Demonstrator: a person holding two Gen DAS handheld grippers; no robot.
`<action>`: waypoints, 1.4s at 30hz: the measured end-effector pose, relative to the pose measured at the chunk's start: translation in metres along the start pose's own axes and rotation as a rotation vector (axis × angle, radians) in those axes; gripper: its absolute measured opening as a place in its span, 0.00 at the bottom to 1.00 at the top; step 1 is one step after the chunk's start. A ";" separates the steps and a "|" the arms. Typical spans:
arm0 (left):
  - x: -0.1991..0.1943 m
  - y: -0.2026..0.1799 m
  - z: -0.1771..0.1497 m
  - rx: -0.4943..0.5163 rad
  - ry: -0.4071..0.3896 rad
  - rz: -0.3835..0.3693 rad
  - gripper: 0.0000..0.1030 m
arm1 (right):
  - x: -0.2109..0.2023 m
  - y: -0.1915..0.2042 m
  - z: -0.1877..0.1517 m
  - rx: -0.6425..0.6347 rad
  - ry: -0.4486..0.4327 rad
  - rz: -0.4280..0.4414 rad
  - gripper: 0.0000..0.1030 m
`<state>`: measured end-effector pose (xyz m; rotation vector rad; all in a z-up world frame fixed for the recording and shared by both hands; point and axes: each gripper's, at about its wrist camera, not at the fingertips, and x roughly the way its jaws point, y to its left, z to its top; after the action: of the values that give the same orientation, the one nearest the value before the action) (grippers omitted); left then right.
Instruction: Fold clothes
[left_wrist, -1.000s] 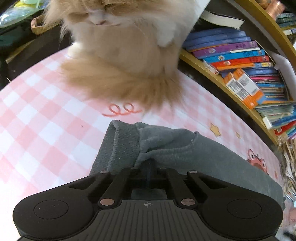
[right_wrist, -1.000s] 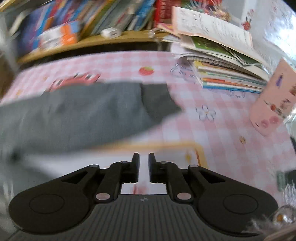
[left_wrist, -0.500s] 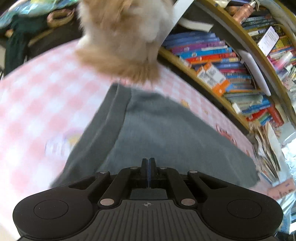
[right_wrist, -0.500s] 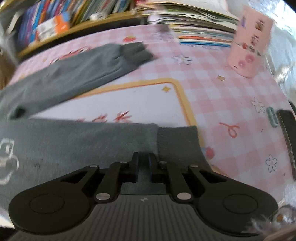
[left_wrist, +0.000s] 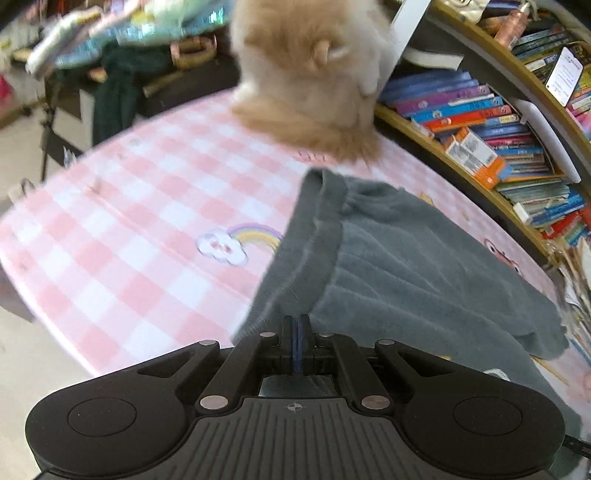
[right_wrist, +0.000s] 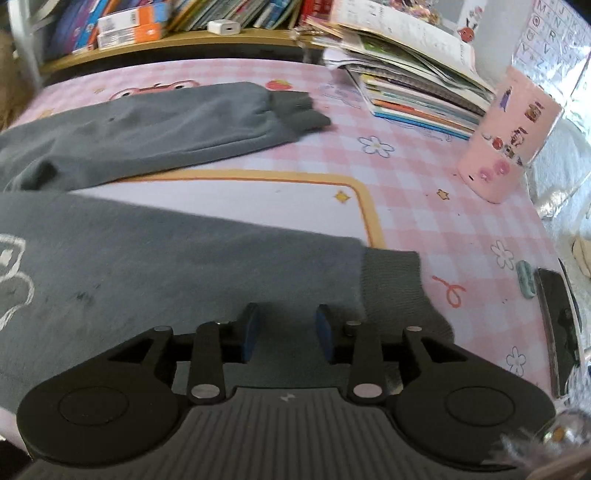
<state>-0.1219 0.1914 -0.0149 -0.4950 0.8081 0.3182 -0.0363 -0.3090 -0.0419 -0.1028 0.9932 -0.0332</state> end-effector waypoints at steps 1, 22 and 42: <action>-0.006 0.000 0.000 0.007 -0.027 0.011 0.06 | -0.001 0.001 -0.002 0.005 -0.006 0.003 0.31; 0.003 0.009 -0.018 -0.081 0.063 0.125 0.47 | -0.001 -0.010 -0.011 0.091 -0.042 0.037 0.43; -0.004 0.027 -0.024 -0.127 0.045 0.033 0.25 | -0.003 -0.016 -0.015 0.046 -0.046 0.092 0.48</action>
<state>-0.1513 0.2007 -0.0345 -0.6096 0.8436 0.3912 -0.0502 -0.3254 -0.0462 -0.0157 0.9499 0.0300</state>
